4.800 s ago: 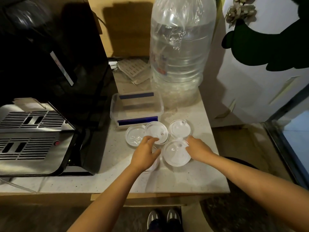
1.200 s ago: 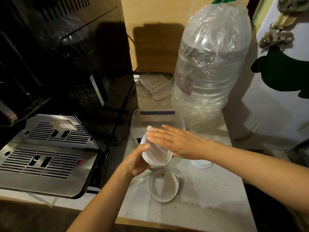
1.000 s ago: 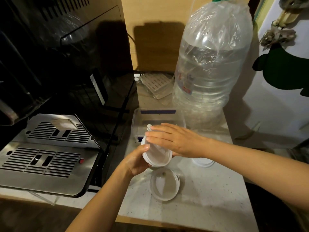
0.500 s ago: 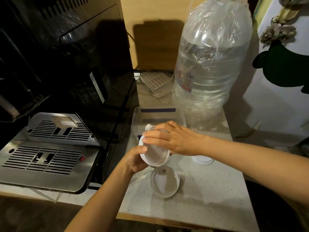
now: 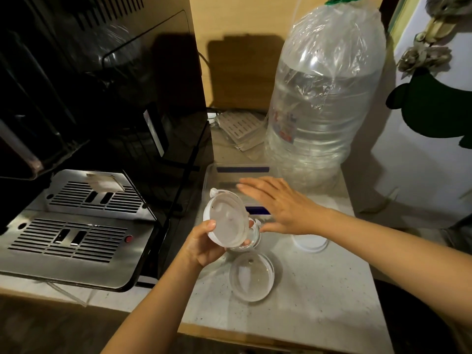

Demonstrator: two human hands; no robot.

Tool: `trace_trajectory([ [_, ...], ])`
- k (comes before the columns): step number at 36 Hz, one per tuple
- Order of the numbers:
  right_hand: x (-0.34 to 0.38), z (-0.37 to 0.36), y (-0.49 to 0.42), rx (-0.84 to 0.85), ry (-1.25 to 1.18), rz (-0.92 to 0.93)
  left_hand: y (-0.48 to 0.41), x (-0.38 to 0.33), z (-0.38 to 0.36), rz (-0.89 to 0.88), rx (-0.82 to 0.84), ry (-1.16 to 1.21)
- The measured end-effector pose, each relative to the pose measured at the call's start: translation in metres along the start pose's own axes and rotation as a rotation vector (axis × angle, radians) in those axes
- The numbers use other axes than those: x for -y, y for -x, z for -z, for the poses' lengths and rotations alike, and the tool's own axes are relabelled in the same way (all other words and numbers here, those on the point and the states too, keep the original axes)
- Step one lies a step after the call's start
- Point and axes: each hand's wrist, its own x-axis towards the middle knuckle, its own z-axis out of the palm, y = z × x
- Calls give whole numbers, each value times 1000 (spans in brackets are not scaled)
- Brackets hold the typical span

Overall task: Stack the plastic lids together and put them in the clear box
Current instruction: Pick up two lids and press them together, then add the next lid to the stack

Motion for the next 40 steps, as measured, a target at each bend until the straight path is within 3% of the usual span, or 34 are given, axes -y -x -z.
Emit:
trace_trajectory([
  [11, 3, -35, 31, 413, -260, -562, 11, 6, 16, 16, -101, 37],
  [21, 33, -81, -5, 447, -411, -814, 21, 11, 27, 9, -215, 35],
  [30, 49, -96, -37, 512, -75, -870, 32, 17, 29, 58, -245, 33],
  [40, 47, -100, -33, 489, -6, -770, 38, 22, 39, 91, -320, 75],
])
